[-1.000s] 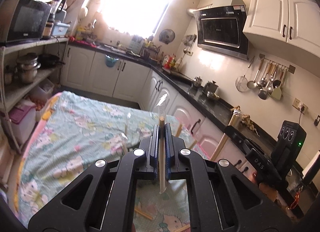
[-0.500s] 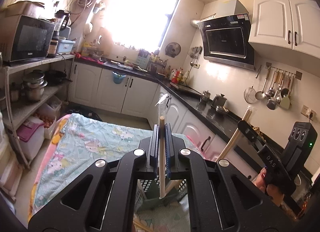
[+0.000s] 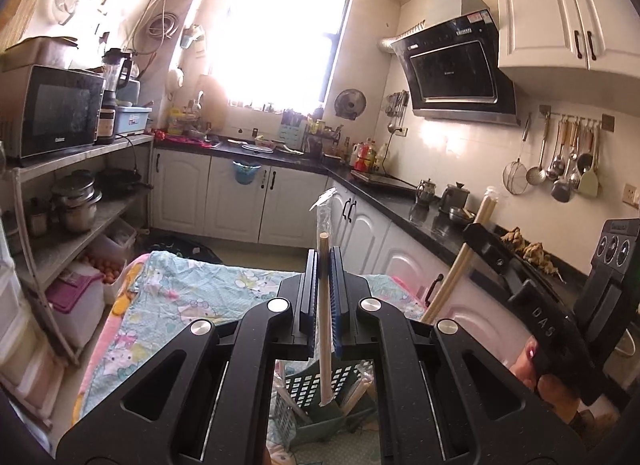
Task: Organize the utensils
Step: 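Lift the left tool's chopstick above the caddy while the right tool carries its chopstick there, then lower the left tool's chopstick into the caddy while the right tool lowers its own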
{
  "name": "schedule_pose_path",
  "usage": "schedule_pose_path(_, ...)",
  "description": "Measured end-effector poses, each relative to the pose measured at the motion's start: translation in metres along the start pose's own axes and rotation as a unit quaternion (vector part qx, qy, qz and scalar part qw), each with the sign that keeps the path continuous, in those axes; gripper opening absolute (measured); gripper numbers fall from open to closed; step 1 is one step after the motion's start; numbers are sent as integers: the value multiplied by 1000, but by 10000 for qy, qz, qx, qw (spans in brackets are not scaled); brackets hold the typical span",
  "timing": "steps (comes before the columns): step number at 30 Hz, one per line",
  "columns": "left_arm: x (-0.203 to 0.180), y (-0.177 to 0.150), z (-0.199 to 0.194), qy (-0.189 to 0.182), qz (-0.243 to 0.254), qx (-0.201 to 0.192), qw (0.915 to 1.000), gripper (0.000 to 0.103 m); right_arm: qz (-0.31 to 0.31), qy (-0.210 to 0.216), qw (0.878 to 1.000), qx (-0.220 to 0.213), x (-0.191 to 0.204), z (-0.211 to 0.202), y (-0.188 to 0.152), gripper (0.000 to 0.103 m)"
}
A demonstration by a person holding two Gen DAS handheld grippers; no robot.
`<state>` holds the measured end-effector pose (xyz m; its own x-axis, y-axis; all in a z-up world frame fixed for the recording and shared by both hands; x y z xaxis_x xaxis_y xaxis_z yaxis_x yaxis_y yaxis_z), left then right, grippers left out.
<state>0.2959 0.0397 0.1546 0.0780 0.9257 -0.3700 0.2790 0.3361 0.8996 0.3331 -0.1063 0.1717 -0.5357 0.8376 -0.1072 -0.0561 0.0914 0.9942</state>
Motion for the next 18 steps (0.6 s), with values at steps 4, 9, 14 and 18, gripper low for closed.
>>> schedule_pose_path(4, 1, -11, 10, 44, 19, 30, 10000, 3, -23, -38, 9999, 112, 2, 10, -20, 6)
schedule_pose_path(9, 2, -25, 20, 114, 133, 11, 9998, 3, 8, -110, 9997, 225, 1, 20, -42, 6)
schedule_pose_path(14, 3, -39, 31, 142, 202, 85, 9997, 3, 12, -177, 9992, 364, 0, 28, -62, 6)
schedule_pose_path(18, 7, -49, 40, 176, 180, 189, 9995, 3, 64, -224, 9985, 488, -2, 34, -76, 6)
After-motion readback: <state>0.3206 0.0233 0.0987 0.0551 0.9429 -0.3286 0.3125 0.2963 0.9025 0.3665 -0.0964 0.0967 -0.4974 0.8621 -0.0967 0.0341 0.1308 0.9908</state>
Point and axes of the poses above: each gripper's, at about its wrist camera, not at the fingertips, and z roughly the way its jaws point, x to its left, y to its top, the point moved 10 cm from there along z, roughly the way its jaws point, and after that the axes turned 9 degrees about -z, right-handed, at the moved point
